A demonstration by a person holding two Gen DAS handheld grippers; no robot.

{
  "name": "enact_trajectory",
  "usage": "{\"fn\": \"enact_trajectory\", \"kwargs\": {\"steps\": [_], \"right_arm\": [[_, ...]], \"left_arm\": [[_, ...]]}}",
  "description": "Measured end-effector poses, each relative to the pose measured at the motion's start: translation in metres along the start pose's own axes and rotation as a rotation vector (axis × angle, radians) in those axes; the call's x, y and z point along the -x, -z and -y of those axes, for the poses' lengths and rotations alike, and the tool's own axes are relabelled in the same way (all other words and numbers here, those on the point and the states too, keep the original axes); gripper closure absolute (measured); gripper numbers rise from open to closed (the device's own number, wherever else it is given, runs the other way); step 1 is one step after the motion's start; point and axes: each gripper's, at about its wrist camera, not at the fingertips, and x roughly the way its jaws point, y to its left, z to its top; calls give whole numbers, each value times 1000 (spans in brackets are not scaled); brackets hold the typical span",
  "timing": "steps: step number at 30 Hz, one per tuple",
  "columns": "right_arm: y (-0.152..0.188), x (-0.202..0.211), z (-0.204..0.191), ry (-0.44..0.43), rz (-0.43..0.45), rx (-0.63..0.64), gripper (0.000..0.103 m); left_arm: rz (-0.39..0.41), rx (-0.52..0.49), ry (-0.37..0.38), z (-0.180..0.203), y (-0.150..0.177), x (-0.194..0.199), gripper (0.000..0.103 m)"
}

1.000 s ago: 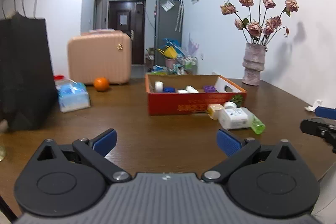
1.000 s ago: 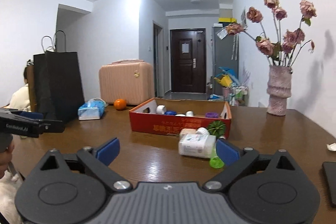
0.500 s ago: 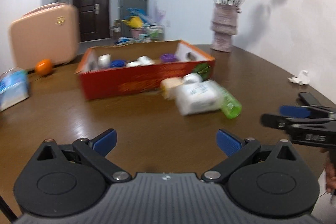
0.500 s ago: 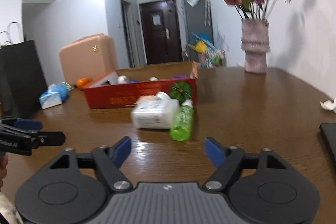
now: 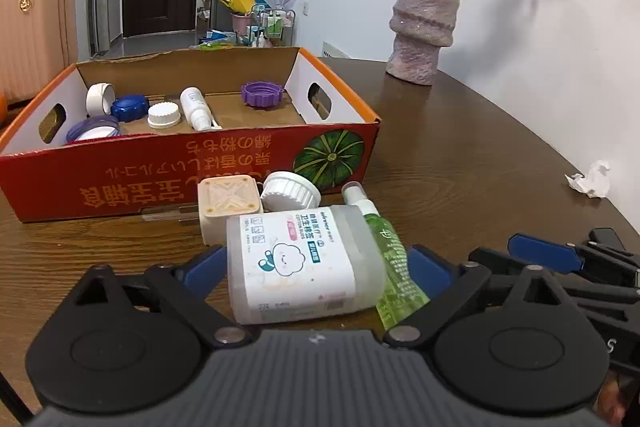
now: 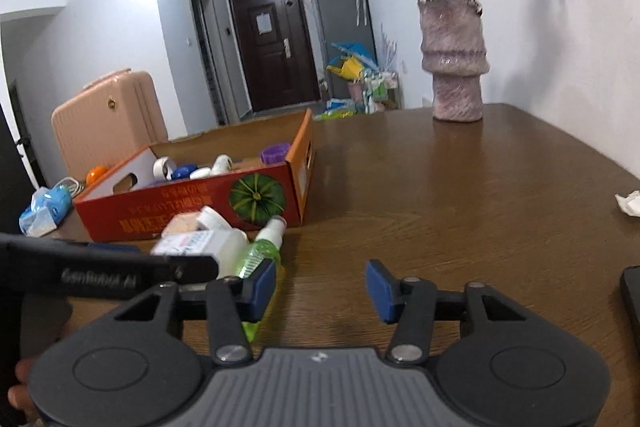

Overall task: Organize rigid objects
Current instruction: 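Grasp the white square bottle with the left tool while the right tool grasps the green spray bottle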

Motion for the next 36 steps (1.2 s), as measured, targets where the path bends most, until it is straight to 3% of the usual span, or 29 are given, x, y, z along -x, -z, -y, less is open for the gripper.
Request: {"fn": "enact_trajectory", "kwargs": {"steps": [3,9,13,17,19,22,24,26,28,31,33,36], "right_arm": [[0,-11,2,-17,-20,-4,53],[0,-25,-14,-82,-45,36,52],[-5,-43,-31,-141,-73,52,51],[-7,-64,-53,-140,-115,74,54],[-4,-64,-62,-120,-119,80,68],[3,-52,-68,-98,-114,97,70],[10,-40,-64,-89,-115,78,72],[19,-26,-59,-69,-117,67,72],[29,-12,-55,-44,-119,63,72],[40,6,-58,-13,-110,69,72],[44,14,-62,3,-116,94,72],[50,28,-65,2,-127,118,72]], "left_arm": [[11,-4,-9,-3,4,-3,19],[-12,-2,1,-36,31,41,19],[-15,-66,-94,-57,52,66,18],[-16,10,-180,-81,59,78,19],[21,36,-123,-82,62,91,20],[52,-27,122,-70,68,115,20],[79,-76,185,-63,71,127,18],[100,-129,172,-59,71,131,14],[125,-190,113,-52,71,128,8],[87,-228,98,-39,73,117,6],[64,-228,64,-33,78,110,6],[43,-146,35,-47,82,105,7]]}}
